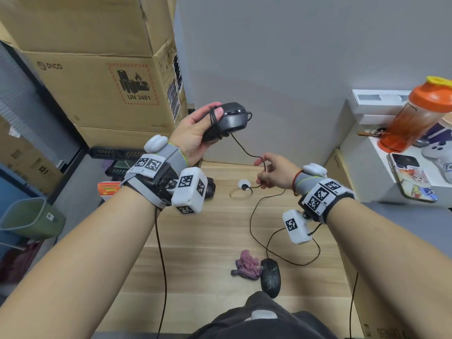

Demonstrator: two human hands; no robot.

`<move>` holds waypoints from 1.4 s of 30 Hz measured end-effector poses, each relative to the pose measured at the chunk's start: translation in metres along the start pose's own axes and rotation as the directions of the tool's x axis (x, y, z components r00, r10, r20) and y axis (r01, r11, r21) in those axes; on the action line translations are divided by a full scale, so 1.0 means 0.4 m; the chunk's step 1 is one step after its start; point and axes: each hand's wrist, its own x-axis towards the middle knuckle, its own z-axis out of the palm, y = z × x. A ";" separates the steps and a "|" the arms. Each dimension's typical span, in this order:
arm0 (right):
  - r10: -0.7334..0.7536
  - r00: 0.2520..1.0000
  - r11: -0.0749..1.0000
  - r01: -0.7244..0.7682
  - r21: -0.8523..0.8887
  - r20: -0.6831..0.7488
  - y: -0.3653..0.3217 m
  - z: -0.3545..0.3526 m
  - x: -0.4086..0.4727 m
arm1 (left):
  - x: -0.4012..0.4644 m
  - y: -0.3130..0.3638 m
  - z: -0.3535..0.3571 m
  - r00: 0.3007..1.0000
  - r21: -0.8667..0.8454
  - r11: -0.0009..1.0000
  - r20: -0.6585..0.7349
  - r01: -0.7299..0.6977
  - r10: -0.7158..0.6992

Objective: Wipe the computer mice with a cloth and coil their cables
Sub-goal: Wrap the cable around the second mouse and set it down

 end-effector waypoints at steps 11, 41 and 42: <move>0.109 0.989 0.949 -0.073 -0.307 0.102 0.052 -0.012 0.007 | 0.006 -0.032 -0.001 0.999 0.074 0.997 -0.034 0.008 -0.006; -0.379 0.922 0.925 0.379 -0.015 -0.081 -0.223 -0.044 -0.029 | 0.012 -0.092 -0.087 0.998 0.879 0.475 0.034 -0.051 0.044; -0.381 0.920 0.924 0.381 -0.020 -0.094 -0.221 -0.054 -0.024 | 0.009 -0.091 -0.078 0.998 0.865 0.497 0.068 -0.066 0.015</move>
